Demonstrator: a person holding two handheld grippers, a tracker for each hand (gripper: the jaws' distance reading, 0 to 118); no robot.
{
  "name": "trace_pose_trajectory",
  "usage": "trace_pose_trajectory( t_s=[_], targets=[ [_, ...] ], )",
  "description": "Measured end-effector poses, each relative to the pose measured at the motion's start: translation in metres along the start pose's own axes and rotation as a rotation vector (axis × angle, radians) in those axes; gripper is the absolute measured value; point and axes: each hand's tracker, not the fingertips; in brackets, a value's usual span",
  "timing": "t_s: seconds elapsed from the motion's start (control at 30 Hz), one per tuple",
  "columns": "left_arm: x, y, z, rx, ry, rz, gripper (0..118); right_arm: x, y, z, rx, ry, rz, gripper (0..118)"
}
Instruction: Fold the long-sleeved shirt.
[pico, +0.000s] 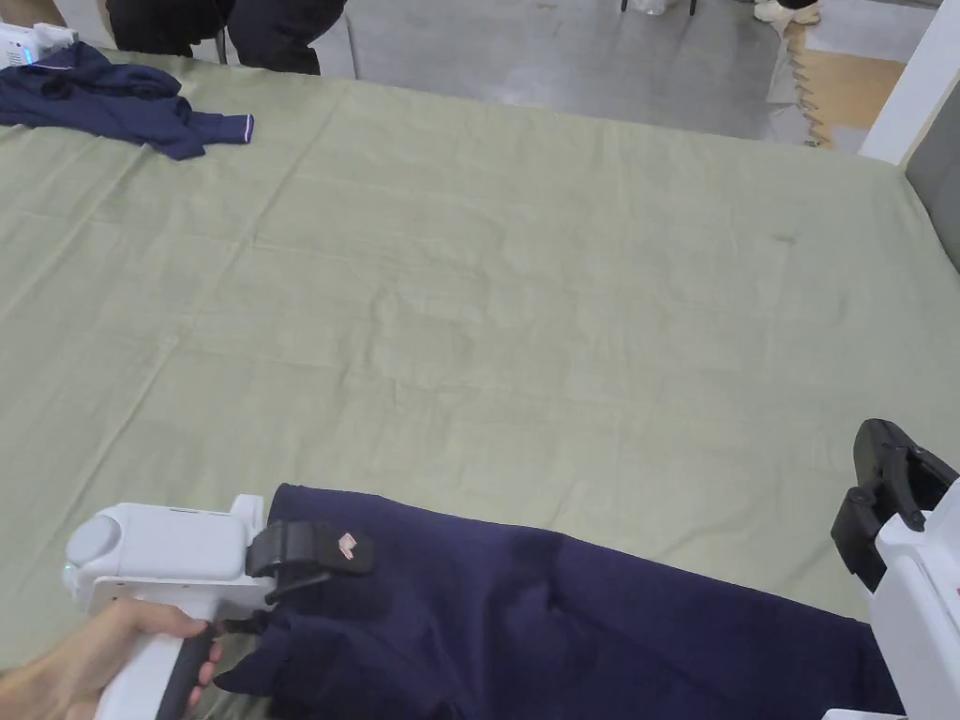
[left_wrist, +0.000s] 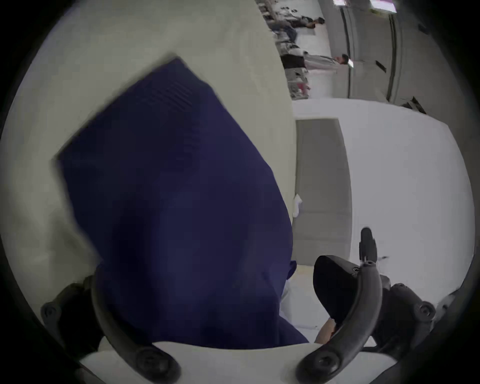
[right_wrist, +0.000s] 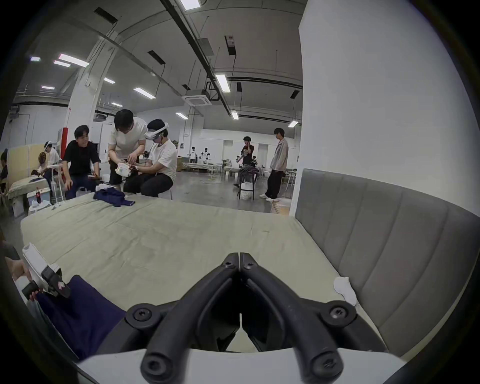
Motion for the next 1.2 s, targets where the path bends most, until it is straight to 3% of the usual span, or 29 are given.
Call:
trace_pose_trajectory(
  t_s=[0.03,0.07,0.33,0.63,0.77,0.97,1.2],
  targets=[
    [0.003,0.001,-0.003,0.006,0.019,-0.013,70,0.0,0.0,0.0,-0.002,-0.001,0.003,0],
    [0.005,0.002,-0.002,0.023,0.045,-0.026,22,-0.001,-0.001,0.0,-0.004,-0.003,0.006,0],
    [0.03,0.021,0.035,0.124,0.112,-0.078,23,0.002,-0.005,-0.008,-0.025,-0.002,0.013,0],
    [0.062,0.059,0.192,0.428,0.4,-0.115,23,-0.007,0.003,-0.021,-0.007,0.01,0.063,0],
    [0.086,0.053,0.224,0.512,0.517,-0.168,23,-0.017,0.003,-0.027,-0.002,0.029,0.073,0],
    [0.129,0.02,0.142,0.438,0.521,-0.305,23,-0.028,0.002,-0.026,0.0,0.061,0.082,0],
    [0.147,-0.025,-0.027,0.259,0.516,-0.353,23,-0.015,-0.005,-0.011,-0.005,0.013,0.151,0]
  ],
)
